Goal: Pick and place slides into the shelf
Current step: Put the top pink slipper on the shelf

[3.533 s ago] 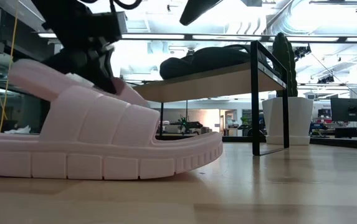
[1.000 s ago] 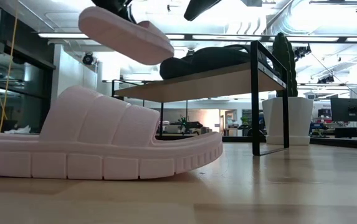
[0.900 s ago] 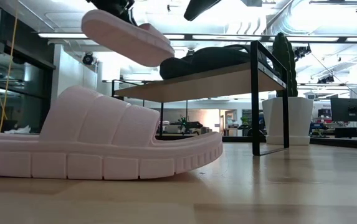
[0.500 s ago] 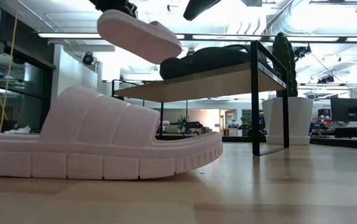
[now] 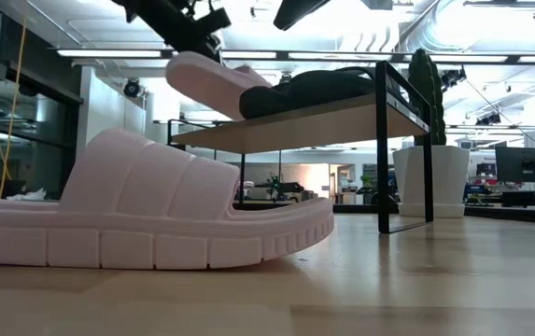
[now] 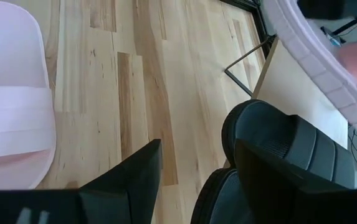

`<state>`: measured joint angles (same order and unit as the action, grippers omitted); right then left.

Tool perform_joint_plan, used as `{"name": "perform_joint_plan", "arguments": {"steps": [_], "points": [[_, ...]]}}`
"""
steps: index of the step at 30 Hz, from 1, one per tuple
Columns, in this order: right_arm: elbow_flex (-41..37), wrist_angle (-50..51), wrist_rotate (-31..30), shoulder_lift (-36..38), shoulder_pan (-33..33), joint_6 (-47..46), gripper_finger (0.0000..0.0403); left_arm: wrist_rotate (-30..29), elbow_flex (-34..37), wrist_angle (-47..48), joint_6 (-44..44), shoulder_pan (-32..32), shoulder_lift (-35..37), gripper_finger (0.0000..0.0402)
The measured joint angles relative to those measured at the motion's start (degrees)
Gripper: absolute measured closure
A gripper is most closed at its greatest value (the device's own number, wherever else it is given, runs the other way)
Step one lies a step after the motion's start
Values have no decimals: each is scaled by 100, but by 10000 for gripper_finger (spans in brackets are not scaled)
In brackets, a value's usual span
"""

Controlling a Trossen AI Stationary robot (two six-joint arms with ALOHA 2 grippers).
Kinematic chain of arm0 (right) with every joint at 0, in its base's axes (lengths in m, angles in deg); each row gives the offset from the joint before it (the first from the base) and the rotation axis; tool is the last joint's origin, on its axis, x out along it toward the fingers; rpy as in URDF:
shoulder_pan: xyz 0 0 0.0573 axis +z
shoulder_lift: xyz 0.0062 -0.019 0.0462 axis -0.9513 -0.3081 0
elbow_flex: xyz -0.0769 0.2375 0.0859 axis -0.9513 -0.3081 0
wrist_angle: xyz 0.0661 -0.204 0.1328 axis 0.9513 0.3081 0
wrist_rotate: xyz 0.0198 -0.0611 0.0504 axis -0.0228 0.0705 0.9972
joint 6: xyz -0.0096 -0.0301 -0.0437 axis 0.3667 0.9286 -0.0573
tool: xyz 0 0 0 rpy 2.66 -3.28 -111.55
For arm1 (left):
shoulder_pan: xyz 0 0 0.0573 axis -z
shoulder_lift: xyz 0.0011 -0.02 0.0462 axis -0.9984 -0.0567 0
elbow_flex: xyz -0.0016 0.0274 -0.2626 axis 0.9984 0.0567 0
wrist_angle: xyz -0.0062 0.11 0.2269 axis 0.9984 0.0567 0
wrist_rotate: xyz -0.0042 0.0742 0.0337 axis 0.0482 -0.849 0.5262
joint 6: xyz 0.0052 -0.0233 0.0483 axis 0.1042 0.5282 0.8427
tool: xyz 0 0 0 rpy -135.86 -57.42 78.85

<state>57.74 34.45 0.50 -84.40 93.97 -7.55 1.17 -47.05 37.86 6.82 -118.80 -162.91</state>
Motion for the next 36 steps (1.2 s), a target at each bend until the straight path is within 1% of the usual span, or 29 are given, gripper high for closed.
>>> {"name": "perform_joint_plan", "arguments": {"steps": [9, 21, 30, 36], "points": [[0, 0, 9, 0, 0, 0, 210, 3, 2, -291, -20, 17, -250, 400], [0, -18, 12, -1, 0, 0, 210, 7, 4, -577, -60, 17, -289, 400], [0, -90, 186, 0, 0, 2, 210, -59, 4, -776, -7, 17, -751, 400], [0, -90, 214, 0, 0, 2, 210, -59, 4, -880, 0, 17, -852, 400]]}}
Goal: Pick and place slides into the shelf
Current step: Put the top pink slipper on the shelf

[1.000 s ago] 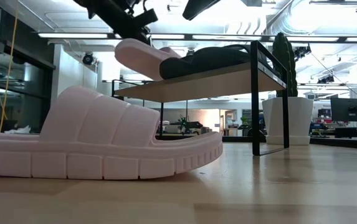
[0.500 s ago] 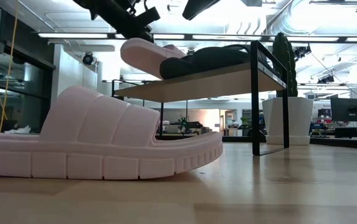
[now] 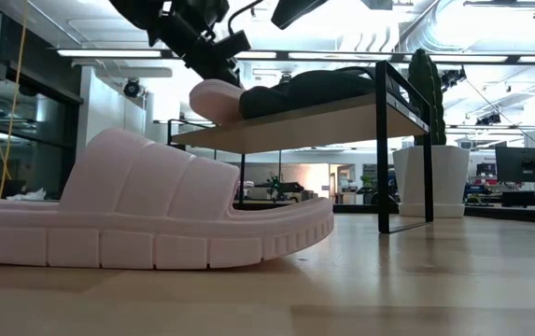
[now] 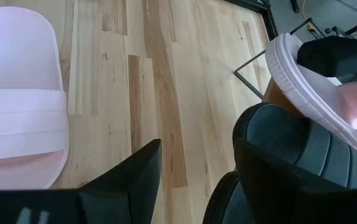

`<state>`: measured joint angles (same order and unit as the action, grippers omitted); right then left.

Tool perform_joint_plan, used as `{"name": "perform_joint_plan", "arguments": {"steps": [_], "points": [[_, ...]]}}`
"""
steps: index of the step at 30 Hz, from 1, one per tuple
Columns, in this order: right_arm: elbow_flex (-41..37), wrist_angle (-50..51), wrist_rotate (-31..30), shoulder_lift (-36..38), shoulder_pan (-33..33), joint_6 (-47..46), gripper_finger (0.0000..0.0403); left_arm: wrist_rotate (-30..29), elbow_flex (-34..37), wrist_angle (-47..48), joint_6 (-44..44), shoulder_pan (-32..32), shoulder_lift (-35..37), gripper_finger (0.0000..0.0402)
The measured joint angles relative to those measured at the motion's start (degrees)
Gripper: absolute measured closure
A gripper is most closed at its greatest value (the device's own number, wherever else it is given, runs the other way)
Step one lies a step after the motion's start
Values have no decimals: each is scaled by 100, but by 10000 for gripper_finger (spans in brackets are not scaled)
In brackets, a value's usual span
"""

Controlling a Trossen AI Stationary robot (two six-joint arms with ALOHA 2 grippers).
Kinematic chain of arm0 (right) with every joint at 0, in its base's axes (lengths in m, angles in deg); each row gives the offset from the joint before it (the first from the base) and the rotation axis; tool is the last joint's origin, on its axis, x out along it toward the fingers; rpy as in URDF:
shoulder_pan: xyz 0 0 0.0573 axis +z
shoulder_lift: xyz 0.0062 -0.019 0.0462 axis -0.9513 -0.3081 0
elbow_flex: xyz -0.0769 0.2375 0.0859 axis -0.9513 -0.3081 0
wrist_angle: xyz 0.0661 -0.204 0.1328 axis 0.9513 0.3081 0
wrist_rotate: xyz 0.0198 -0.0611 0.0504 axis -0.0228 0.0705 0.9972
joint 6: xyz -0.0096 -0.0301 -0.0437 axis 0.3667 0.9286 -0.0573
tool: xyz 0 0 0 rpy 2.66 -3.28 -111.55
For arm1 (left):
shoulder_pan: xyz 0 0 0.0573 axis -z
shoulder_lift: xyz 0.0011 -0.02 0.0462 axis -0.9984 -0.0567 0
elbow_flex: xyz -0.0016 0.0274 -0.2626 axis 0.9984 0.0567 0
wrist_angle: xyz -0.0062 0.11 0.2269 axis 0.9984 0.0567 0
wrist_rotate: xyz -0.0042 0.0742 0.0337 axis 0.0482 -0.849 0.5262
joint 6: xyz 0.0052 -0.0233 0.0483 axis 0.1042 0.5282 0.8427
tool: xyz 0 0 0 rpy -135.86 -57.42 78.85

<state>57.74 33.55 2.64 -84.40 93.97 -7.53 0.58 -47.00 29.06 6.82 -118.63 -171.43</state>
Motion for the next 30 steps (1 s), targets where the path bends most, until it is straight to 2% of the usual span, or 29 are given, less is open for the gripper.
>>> {"name": "perform_joint_plan", "arguments": {"steps": [10, 15, 30], "points": [[0, 0, 26, 0, 0, 0, 210, 0, 0, -40, -42, 0, 0, 401], [0, 0, 25, -1, 0, 0, 210, -309, 0, -40, -18, 0, 1, 401], [0, -71, 30, -2, 0, 32, 210, -105, -7, -127, -17, 5, -162, 401]]}}
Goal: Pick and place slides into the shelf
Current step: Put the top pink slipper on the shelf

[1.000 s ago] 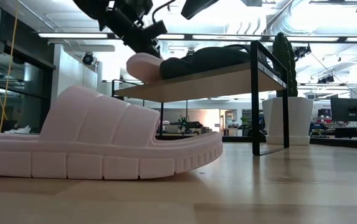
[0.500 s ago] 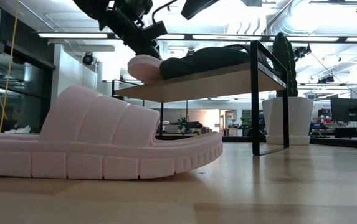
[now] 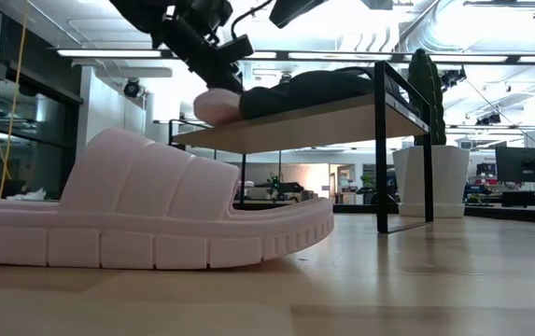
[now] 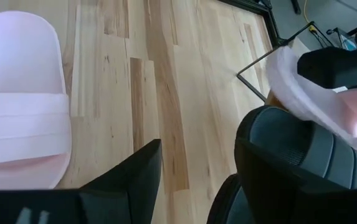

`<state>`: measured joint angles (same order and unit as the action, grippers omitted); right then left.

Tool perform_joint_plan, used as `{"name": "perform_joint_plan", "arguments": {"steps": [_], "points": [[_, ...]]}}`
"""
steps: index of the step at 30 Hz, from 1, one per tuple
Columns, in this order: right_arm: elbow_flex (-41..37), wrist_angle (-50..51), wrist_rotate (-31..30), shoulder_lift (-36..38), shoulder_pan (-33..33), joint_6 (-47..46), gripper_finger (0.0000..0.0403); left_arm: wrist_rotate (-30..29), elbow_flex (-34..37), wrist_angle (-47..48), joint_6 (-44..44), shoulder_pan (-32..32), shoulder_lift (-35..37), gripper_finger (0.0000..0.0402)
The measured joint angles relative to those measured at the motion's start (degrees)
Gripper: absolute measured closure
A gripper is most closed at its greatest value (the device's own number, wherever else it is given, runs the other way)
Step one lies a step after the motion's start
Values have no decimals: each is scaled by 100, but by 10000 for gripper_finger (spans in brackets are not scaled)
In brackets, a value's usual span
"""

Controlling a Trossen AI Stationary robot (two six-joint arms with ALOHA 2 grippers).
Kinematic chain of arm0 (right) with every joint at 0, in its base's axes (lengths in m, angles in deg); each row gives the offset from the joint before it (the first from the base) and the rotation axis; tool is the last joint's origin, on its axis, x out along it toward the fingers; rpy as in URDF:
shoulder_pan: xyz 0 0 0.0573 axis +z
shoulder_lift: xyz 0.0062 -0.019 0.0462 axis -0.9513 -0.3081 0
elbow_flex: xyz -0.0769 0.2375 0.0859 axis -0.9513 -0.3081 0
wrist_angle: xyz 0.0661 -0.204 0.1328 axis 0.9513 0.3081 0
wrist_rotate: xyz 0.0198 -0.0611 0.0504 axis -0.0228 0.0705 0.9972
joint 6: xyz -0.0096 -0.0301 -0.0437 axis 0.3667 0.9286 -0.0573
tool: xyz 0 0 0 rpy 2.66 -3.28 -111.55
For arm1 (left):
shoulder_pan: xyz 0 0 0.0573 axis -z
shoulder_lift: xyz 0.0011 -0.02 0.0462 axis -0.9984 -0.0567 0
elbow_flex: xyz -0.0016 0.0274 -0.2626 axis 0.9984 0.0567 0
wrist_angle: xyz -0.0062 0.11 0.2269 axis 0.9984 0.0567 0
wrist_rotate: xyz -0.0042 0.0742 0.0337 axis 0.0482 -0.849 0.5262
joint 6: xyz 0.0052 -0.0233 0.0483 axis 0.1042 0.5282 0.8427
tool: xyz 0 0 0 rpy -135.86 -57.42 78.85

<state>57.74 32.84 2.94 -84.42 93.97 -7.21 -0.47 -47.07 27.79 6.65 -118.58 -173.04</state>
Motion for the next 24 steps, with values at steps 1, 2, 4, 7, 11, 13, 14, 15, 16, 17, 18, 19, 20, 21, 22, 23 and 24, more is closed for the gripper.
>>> {"name": "perform_joint_plan", "arguments": {"steps": [1, 2, 4, 7, 11, 13, 14, 15, 16, 17, 18, 19, 20, 21, 22, 23, 24], "points": [[1, -15, 10, 1, 0, 11, 210, 38, 0, -16, 0, 2, -24, 401], [1, -19, 14, 0, 0, 12, 210, 54, -3, -97, 0, 7, -69, 401], [1, -22, 24, 0, 0, 12, 210, 57, -4, -143, -53, 74, -87, 401], [2, -30, 29, 0, 0, 14, 210, 116, -1, -229, -74, 105, -92, 401], [2, -36, 29, 0, 0, 14, 210, 221, 6, -394, -114, 175, -101, 401], [2, -36, 29, 0, 0, 14, 210, 245, 7, -439, -134, 236, -101, 401], [2, -38, 29, 0, 0, 14, 210, 250, 7, -450, -134, 238, -101, 401], [2, -40, 28, 0, 0, 14, 210, 255, 7, -457, -134, 241, -101, 401], [2, -40, 29, 0, 0, 14, 210, 255, 7, -464, -147, 277, -101, 401], [2, -40, 27, 0, 0, 14, 210, 251, 7, -472, -153, 309, -101, 401], [2, -40, 28, 0, 0, 14, 210, 236, 7, -482, -155, 329, -101, 401], [2, -40, 28, 0, 0, 14, 210, 215, 7, -499, -153, 337, -101, 401], [2, -40, 29, 0, 0, 14, 210, 179, 7, -510, -154, 357, -101, 400], [2, -40, 29, 0, 0, 14, 210, 124, 7, -514, -160, 388, -101, 398], [2, -40, 29, 0, 0, 14, 210, 77, 7, -514, -165, 413, -101, 395], [2, -41, 29, 0, 0, 14, 210, 43, 7, -514, -167, 415, -101, 391], [2, -42, 28, 0, 0, 14, 210, 26, 7, -518, -168, 415, -101, 387]]}}
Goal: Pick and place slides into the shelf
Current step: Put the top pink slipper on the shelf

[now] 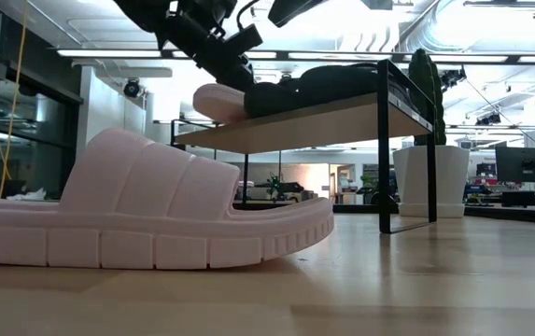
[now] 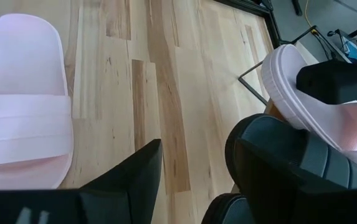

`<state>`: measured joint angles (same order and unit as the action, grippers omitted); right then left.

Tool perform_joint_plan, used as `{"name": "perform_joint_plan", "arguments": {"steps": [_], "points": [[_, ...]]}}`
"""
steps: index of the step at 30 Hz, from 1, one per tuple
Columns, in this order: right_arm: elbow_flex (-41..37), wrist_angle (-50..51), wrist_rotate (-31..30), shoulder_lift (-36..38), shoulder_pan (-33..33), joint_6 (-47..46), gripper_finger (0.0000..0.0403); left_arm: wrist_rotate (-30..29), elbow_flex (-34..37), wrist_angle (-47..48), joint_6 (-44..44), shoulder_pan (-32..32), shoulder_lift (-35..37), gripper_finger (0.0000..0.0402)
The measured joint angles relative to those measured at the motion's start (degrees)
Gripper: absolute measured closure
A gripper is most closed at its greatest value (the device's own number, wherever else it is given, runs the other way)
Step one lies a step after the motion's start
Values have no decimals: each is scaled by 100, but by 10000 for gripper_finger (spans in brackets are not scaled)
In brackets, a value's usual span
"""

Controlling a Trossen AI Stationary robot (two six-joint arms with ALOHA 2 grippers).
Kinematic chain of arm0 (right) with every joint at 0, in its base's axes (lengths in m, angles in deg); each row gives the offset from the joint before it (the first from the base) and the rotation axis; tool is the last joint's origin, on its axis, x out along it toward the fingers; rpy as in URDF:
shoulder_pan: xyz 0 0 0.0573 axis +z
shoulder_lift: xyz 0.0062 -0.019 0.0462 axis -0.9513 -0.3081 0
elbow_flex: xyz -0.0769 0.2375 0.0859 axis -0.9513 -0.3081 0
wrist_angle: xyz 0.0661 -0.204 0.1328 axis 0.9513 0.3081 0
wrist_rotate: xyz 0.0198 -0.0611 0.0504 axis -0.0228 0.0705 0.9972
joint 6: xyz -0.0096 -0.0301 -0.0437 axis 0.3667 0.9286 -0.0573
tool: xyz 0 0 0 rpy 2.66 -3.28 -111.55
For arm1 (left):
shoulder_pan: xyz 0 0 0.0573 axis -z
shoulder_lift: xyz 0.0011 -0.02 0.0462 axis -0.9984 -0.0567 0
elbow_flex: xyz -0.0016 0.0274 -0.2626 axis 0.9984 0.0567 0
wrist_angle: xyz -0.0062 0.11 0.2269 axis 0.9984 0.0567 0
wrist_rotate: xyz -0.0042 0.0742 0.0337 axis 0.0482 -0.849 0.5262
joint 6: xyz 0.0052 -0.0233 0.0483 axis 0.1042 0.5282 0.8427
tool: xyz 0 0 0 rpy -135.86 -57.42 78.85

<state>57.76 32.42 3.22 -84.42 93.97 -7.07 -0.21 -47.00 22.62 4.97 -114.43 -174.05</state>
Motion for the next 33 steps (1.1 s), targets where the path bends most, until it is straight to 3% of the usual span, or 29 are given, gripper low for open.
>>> {"name": "perform_joint_plan", "arguments": {"steps": [16, 33], "points": [[0, 2, 0, 0, 0, 0, 210, -17, 0, -1, -230, 9, 0, 377], [0, 4, 0, 0, 0, 0, 210, -35, -2, 271, -580, 47, 2, 229]]}}
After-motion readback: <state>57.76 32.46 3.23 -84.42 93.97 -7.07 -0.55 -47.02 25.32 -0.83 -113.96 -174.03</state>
